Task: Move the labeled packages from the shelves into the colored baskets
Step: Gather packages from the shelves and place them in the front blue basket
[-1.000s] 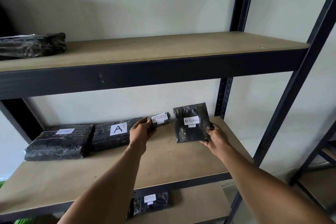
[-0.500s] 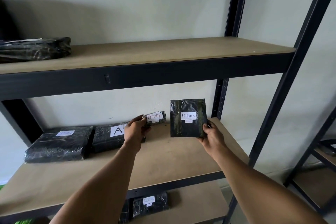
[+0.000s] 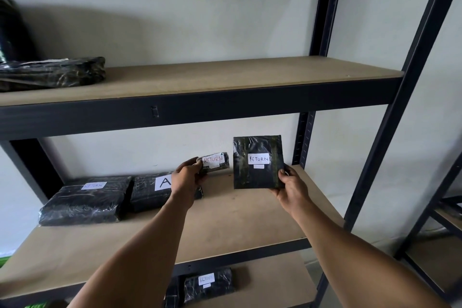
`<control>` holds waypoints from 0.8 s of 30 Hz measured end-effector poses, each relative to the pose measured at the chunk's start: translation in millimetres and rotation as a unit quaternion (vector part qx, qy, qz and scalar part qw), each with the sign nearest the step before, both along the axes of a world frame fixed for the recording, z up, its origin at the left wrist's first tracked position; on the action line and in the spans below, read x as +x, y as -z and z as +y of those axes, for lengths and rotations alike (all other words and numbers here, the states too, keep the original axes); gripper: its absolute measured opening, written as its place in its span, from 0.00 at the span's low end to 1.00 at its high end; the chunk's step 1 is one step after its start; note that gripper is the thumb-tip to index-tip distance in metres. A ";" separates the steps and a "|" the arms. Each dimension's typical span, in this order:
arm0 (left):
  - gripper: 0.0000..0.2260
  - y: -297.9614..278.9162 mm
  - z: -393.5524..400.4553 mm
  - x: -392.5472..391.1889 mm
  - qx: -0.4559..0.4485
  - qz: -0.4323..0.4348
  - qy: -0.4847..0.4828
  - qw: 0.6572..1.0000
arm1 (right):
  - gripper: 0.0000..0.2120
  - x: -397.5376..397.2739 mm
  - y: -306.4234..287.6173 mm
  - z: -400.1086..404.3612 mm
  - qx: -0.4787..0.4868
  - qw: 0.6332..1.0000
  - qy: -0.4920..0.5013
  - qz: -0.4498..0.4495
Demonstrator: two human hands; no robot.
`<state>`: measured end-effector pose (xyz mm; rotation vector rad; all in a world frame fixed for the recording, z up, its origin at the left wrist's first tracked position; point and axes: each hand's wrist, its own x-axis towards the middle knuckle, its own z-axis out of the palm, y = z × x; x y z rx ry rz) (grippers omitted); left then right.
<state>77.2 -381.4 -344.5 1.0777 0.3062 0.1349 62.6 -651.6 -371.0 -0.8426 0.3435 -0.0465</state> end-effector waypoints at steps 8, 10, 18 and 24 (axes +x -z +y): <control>0.09 0.2 4.6 -3.2 -0.009 0.002 0.005 1.000 | 0.13 -2.1 -1.2 3.8 -0.028 1.000 -0.002 -0.004; 0.09 0.7 8.1 -5.8 -0.011 0.005 0.009 1.000 | 0.13 -6.8 -1.5 7.4 -0.032 0.999 0.006 0.001; 0.07 15.8 28.9 -26.5 -0.004 0.027 0.036 0.999 | 0.11 -45.1 14.2 28.3 -0.010 0.993 0.083 0.085; 0.05 37.2 57.0 -62.9 -0.004 0.051 0.047 0.998 | 0.06 -94.9 32.7 55.6 0.006 0.984 0.118 0.134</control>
